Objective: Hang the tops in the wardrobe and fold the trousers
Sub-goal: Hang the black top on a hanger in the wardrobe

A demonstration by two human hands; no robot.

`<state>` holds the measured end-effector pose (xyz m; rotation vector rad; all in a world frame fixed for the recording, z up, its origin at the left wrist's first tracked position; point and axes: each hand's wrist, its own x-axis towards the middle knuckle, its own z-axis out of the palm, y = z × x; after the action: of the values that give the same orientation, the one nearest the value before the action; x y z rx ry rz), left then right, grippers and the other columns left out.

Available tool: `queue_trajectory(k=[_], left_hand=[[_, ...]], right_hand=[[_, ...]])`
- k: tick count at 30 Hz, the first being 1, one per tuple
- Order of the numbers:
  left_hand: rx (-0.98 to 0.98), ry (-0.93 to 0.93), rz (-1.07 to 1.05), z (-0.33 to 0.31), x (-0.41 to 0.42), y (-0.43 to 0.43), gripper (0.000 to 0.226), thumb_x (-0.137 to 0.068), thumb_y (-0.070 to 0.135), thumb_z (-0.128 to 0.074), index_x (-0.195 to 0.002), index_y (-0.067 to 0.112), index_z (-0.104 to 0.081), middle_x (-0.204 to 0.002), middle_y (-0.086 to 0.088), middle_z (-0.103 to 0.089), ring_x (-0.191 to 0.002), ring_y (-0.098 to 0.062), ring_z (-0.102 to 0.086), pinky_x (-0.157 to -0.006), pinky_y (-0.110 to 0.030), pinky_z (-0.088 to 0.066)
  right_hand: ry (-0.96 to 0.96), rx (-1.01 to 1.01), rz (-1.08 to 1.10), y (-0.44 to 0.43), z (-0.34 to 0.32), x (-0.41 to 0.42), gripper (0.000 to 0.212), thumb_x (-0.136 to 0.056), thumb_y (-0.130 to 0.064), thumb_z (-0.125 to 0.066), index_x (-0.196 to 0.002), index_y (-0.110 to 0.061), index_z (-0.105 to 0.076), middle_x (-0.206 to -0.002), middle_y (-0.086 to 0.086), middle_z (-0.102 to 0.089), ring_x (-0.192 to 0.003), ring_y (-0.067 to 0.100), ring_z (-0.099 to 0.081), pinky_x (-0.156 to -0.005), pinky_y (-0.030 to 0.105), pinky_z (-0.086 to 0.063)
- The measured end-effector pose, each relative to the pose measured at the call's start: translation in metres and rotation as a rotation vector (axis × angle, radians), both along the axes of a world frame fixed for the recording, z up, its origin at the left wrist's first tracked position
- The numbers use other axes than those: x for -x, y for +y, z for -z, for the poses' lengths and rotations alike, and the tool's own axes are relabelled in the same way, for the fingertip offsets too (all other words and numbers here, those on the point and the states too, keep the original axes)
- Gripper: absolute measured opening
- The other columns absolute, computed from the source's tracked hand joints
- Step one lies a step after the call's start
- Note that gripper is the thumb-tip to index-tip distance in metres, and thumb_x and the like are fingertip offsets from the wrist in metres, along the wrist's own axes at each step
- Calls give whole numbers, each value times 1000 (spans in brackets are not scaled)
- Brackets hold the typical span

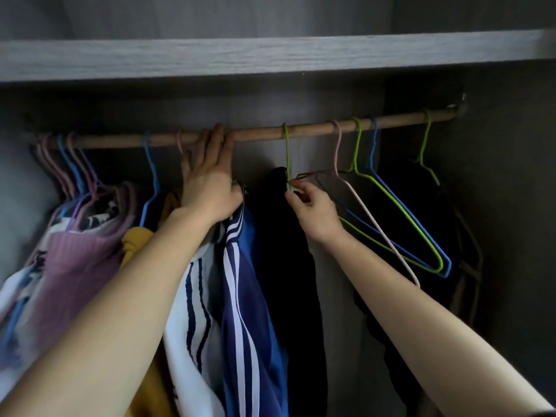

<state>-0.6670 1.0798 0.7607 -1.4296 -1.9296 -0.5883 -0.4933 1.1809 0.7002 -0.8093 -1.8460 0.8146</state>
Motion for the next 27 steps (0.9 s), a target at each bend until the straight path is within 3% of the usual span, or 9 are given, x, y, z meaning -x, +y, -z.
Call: queue_trajectory(k=[4, 7, 11, 13, 15, 17, 19, 22, 27], left_hand=[[31, -62, 1, -4, -8, -5, 90, -80, 23, -62, -157, 14, -16, -166, -2, 2, -152, -24, 0, -118, -57, -14], [11, -124, 19, 7, -21, -21, 76, -88, 25, -55, -155, 13, -22, -165, -6, -12, -149, -30, -16, -115, -56, -26], [20, -306, 207, 79, -48, -61, 63, -96, 27, -48, -154, 18, -27, -164, -5, -16, -149, -28, -19, -115, -46, -27], [-9, -381, 302, 117, -58, -83, 57, -99, 23, -44, -153, 19, -28, -165, 1, -11, -150, -23, -16, -116, -40, -28], [-43, -322, 339, 145, -69, -102, 56, -98, 15, -42, -153, 16, -30, -166, 1, -5, -151, -24, -12, -118, -41, -29], [-62, -246, 364, 168, -81, -120, 56, -98, 12, -42, -153, 11, -32, -166, -7, -6, -152, -26, -12, -117, -46, -32], [-87, -210, 370, 191, -92, -138, 53, -98, 12, -44, -150, 7, -37, -165, -12, -10, -151, -28, -18, -116, -42, -33], [-93, -264, 347, 227, -109, -163, 53, -95, 12, -51, -147, 6, -42, -163, -17, -16, -148, -34, -23, -116, -46, -32], [8, -385, 335, 272, -159, -189, 56, -97, 17, -53, -150, 7, -39, -162, -21, -15, -150, -36, -16, -120, -47, -24]], right_hand=[[-63, -69, 17, -19, 6, -17, 38, -99, -33, -60, -133, -18, -61, -118, 0, -70, -106, 12, -66, -90, 19, -44], [-58, -46, 15, -42, 16, -36, 49, -97, -34, -63, -143, -21, -53, -125, -7, -65, -111, 5, -61, -96, 19, -44], [-31, 28, -24, -83, 42, -69, 43, -98, -39, -60, -138, -24, -57, -113, -21, -64, -101, -14, -59, -85, 1, -41], [7, 46, -15, -105, 63, -84, 38, -100, -43, -55, -132, -23, -63, -114, -16, -69, -107, -6, -63, -93, 15, -48], [-6, 35, 47, -125, 87, -95, 43, -100, -42, -57, -138, -23, -58, -120, -12, -69, -109, -6, -62, -96, 20, -51], [-89, 21, 115, -145, 119, -107, 47, -100, -36, -57, -145, -21, -51, -127, -7, -66, -110, 1, -64, -97, 27, -52], [-212, -2, 170, -167, 156, -121, 48, -102, -34, -54, -148, -21, -47, -133, -2, -62, -114, 11, -62, -99, 36, -51], [-429, -99, 273, -202, 207, -143, 52, -103, -42, -48, -151, -26, -39, -149, -1, -49, -135, 18, -47, -109, 32, -41], [-706, -196, 412, -235, 245, -190, 59, -103, -44, -44, -156, -22, -30, -163, 10, -27, -151, 29, -23, -121, 41, -22]])
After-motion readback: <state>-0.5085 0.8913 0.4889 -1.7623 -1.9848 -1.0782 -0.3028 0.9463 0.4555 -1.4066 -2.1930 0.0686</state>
